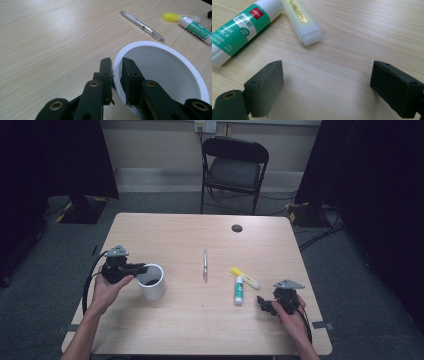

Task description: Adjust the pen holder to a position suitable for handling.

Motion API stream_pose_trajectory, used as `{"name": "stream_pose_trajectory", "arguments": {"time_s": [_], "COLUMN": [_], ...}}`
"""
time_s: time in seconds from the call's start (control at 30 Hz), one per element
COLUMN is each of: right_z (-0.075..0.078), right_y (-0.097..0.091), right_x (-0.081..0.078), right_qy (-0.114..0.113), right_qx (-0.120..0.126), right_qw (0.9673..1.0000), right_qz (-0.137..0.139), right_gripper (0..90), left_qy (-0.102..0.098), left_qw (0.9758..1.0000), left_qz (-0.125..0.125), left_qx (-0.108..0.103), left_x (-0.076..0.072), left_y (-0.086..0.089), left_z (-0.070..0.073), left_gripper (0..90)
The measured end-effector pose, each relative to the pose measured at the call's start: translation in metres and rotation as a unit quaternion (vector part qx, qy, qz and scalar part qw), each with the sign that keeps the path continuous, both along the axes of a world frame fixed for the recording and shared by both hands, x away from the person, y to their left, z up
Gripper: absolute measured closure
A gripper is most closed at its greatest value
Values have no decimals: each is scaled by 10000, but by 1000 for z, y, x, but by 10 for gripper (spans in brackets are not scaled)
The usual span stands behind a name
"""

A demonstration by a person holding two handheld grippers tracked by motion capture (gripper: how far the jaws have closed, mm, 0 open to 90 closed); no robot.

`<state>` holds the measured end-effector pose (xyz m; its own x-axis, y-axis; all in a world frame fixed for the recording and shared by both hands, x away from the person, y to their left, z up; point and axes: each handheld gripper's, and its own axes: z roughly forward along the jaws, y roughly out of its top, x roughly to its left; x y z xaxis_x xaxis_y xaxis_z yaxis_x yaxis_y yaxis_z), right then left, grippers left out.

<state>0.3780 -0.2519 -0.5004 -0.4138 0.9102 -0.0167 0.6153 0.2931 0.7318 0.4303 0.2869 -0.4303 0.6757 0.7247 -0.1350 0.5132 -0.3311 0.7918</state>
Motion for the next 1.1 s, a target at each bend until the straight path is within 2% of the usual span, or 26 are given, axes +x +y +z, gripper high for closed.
{"name": "stream_pose_trajectory", "arguments": {"time_s": [0.23, 0.53, 0.87, 1.1], "right_z": [0, 0, 0, 0], "right_y": [0, 0, 0, 0], "right_x": [0, 0, 0, 0], "right_qy": [6, 6, 2, 5], "right_qx": [14, 3, 2, 3], "right_qw": [10000, 10000, 10000, 10000], "right_qz": [4, 4, 0, 4], "right_gripper": [107, 108, 107, 107], "left_qy": [26, 105, 115, 147], "left_qw": [10000, 9998, 9992, 9986], "left_qz": [-63, -137, -386, -500], "left_qx": [30, -108, -22, -97], "left_x": [-1, -2, -4, -5], "left_y": [-8, -15, -29, -38], "left_z": [1, 0, 1, 0], "left_gripper": [790, 786, 787, 786]}}
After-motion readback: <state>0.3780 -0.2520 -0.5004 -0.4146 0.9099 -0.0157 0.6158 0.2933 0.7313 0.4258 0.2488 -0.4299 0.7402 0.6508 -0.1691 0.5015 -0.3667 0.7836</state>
